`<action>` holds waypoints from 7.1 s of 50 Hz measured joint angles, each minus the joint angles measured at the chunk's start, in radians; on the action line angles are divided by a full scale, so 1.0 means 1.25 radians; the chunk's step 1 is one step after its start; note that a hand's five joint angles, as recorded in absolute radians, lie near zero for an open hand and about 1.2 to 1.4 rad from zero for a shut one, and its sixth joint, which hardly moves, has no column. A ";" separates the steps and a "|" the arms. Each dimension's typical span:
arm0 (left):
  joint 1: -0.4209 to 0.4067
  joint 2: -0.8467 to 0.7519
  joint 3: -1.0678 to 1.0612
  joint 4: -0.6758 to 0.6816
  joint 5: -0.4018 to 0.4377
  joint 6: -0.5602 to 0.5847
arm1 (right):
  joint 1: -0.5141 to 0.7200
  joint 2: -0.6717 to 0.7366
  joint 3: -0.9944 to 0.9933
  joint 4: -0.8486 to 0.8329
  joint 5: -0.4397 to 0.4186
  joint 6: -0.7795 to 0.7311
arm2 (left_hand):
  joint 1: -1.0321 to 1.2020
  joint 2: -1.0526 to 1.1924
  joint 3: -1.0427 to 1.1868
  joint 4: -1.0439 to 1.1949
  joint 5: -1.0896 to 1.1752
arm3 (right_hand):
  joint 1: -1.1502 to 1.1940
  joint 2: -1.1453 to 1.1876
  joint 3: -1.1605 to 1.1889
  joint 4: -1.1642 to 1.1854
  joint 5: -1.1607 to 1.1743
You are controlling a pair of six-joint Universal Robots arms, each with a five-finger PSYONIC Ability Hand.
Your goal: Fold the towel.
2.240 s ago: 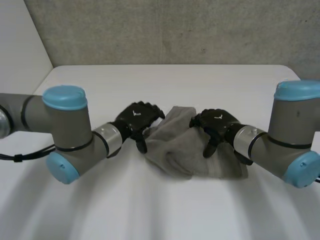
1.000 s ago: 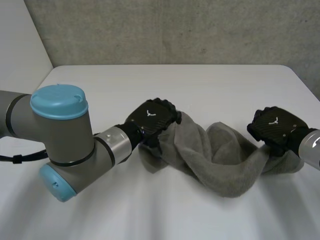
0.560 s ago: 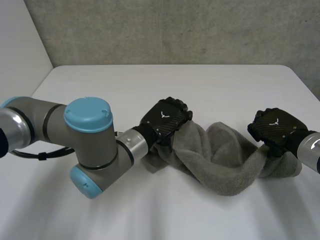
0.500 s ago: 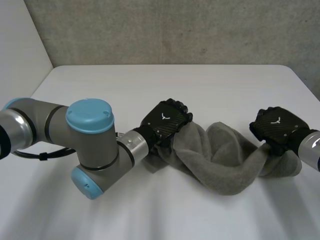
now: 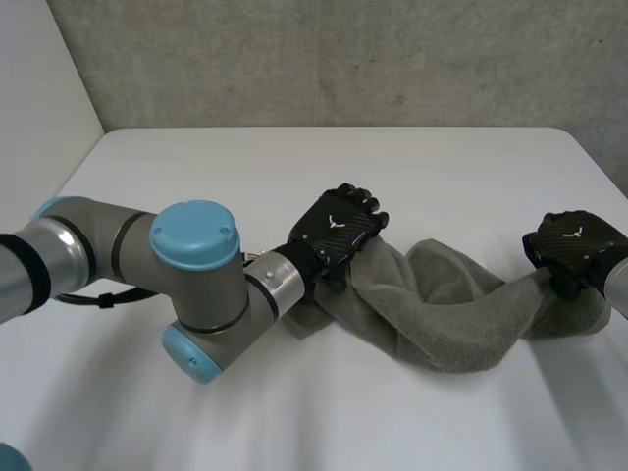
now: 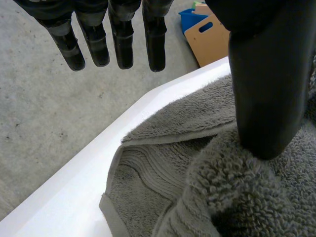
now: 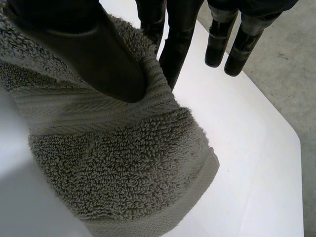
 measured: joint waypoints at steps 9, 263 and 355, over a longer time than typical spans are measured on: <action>-0.005 -0.042 0.021 0.005 0.003 0.003 | 0.001 -0.003 0.003 0.001 -0.001 -0.003 | 0.031 0.047 0.000 0.000 0.042 | 0.000 0.000 0.000 0.000 0.000; 0.358 0.352 -0.468 0.087 -0.009 0.151 | 0.087 -0.055 0.094 -0.186 -0.070 0.012 | 0.726 0.771 0.000 0.000 0.756 | 0.003 0.005 0.000 0.000 0.006; 0.336 0.320 -0.499 0.086 -0.004 0.143 | -0.033 0.032 0.032 0.030 -0.087 0.125 | 0.726 0.771 0.000 0.000 0.756 | -0.096 -0.074 0.000 0.000 -0.109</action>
